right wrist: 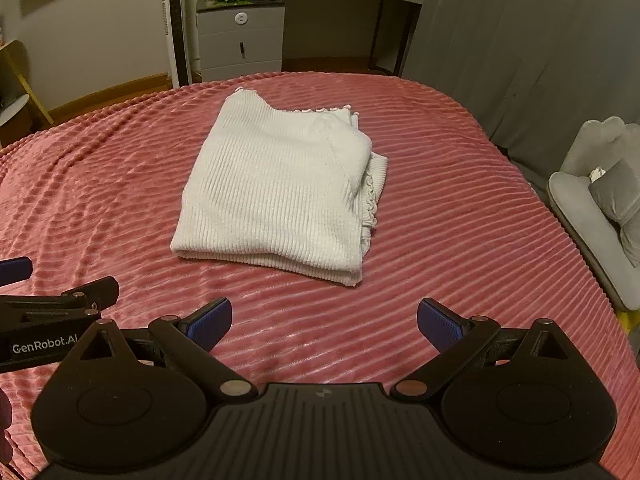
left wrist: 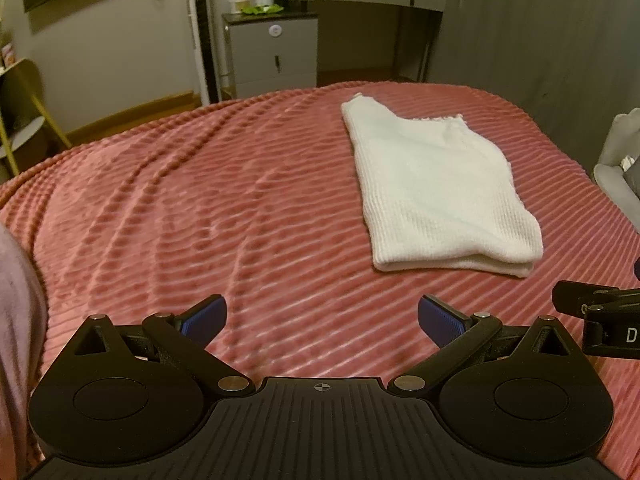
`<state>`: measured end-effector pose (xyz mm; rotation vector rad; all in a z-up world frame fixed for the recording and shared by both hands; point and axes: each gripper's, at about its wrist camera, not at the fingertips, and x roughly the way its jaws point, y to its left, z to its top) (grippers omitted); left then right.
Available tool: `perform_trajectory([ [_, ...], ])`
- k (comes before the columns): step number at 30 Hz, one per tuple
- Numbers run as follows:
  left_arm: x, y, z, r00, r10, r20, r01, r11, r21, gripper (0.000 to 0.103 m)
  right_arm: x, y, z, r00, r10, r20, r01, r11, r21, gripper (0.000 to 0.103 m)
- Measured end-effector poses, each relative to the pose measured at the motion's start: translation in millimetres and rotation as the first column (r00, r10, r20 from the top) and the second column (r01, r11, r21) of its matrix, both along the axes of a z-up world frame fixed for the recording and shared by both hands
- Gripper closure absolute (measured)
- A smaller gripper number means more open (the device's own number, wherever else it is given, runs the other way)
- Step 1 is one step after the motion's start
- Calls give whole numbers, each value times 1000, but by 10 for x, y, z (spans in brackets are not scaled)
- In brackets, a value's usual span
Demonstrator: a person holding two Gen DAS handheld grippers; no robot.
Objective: Fold small clothes
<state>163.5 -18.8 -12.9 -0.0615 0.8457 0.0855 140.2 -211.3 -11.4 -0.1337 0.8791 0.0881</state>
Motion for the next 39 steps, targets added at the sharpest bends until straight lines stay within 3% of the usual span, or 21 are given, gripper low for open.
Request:
perform_trajectory([
  [28, -6, 20, 14, 1000, 9, 10, -8, 1000, -19, 0, 6, 2, 7, 1000, 15, 22, -14, 1000, -17, 4],
  [36, -39, 13, 28, 999, -21, 46, 23, 999, -44, 0, -14, 20, 24, 999, 24, 39, -23, 1000, -18, 4],
  [39, -67, -28, 52, 996, -46, 76, 47, 999, -17, 0, -13, 24, 24, 999, 29, 42, -28, 999, -21, 4],
])
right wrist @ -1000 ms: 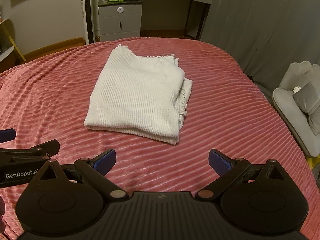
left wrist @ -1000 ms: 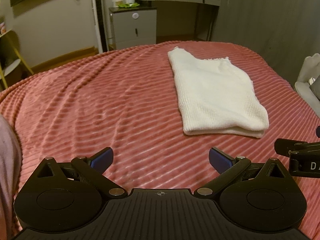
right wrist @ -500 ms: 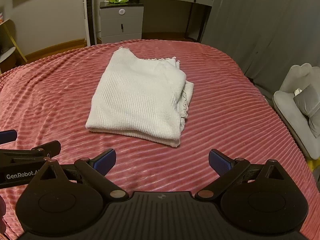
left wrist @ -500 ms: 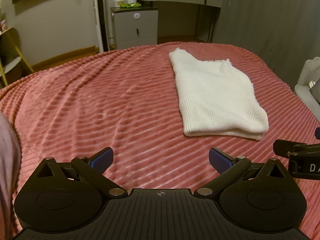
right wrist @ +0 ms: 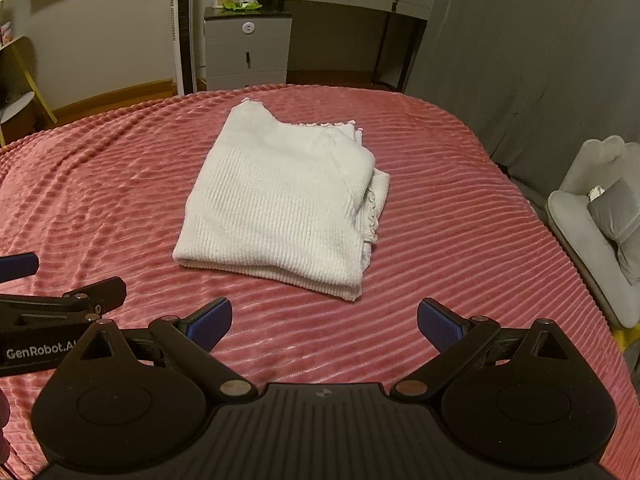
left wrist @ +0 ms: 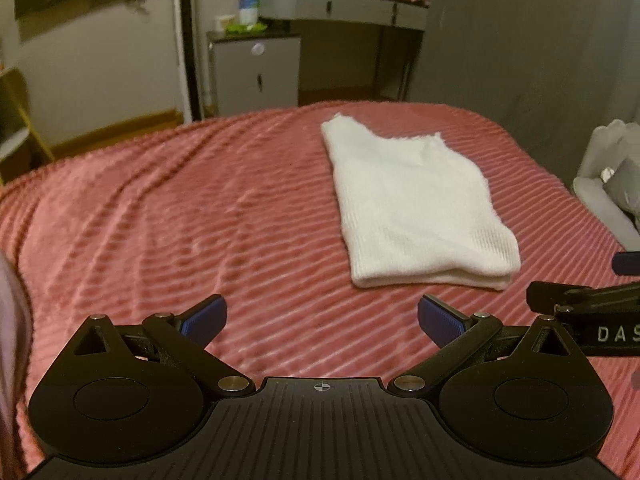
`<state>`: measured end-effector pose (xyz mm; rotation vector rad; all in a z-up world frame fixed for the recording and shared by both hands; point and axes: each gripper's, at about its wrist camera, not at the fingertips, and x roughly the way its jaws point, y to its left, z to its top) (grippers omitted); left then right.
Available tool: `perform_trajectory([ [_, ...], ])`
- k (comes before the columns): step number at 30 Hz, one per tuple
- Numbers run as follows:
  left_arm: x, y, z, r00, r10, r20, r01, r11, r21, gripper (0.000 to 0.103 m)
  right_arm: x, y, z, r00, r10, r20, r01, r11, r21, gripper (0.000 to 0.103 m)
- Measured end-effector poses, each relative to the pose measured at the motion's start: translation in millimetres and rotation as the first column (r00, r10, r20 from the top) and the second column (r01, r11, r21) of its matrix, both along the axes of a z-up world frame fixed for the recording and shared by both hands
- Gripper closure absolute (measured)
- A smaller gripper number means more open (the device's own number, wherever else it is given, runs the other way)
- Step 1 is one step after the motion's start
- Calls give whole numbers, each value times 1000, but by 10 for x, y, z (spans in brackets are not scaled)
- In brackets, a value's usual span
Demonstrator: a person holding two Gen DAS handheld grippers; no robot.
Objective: Fold small clothes
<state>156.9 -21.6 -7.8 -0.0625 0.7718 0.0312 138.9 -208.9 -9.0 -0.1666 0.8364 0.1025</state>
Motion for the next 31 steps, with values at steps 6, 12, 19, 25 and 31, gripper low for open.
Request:
perform_trajectory([
  [6, 16, 1, -3, 1000, 23, -7, -23, 999, 28, 0, 6, -8, 0, 1000, -4, -1, 4, 1000, 1, 4],
  [12, 4, 44, 26, 999, 39, -4, -39, 999, 18, 0, 5, -18, -3, 1000, -7, -1, 7, 1000, -1, 4],
  [19, -14, 24, 38, 1000, 30, 0, -30, 999, 19, 0, -6, 15, 0, 1000, -1, 7, 1, 1000, -14, 4],
  [25, -17, 10, 39, 1000, 22, -5, -22, 1000, 16, 0, -12, 11, 9, 1000, -5, 9, 5, 1000, -12, 4],
  [31, -20, -2, 40, 1000, 18, -7, -18, 1000, 12, 0, -10, 3, 22, 1000, -3, 11, 3, 1000, -14, 4],
])
